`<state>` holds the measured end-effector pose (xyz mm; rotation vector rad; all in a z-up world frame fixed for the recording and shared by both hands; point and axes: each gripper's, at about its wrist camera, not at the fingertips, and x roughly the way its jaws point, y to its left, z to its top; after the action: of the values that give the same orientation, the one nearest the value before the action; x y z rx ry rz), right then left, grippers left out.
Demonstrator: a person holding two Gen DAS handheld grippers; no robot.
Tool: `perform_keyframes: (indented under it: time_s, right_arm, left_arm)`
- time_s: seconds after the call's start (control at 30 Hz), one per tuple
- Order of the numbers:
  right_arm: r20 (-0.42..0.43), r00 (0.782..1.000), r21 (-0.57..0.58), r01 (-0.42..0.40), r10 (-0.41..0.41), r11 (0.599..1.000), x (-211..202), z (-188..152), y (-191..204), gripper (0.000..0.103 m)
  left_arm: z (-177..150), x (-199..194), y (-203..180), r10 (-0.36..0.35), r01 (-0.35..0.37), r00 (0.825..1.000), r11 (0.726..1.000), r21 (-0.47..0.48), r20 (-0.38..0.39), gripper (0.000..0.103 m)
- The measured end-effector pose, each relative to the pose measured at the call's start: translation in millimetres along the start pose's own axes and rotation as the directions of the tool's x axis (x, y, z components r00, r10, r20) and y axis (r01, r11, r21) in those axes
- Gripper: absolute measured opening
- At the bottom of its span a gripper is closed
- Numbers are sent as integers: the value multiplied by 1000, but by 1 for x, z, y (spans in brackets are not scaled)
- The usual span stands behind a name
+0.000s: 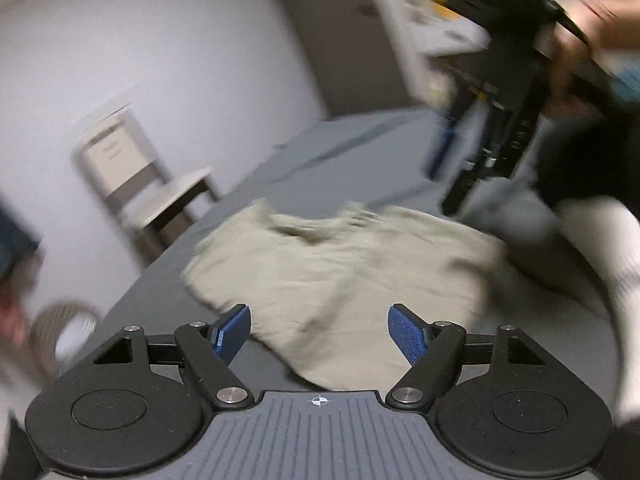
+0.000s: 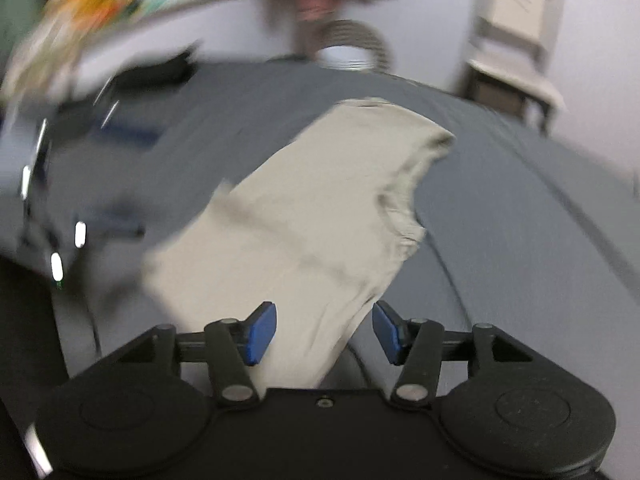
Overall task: Fold clothes
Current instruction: 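Grasp the end of the folded tank top with both grippers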
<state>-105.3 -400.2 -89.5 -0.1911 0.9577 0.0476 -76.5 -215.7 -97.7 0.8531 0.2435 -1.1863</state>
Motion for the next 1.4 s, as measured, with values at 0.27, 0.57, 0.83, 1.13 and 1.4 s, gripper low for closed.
perform_keyframes:
  time_s: [0.27,0.57,0.83,1.13,1.4]
  right_arm:
    - [-47,992,-466,85,-120,881,18,-24,92,54]
    - [0,982,-562,158,-191,812,31,-32,115,61]
    - [38,968,-608,221,-250,763,37,-37,130,68]
    - [174,917,-682,375,-359,628,64,-44,154,74]
    - [166,867,-655,453,-469,605,81,-37,130,47]
  left_arm:
    - [-12,25,-80,67,38,987,794,607,-149,76]
    - [-27,51,-107,164,-3,978,637,771,-132,76]
    - [-30,62,-120,224,-83,970,656,750,-89,40]
    - [-5,57,-96,227,-148,969,845,515,-95,8]
    - [13,52,-50,246,-208,967,912,355,-65,7]
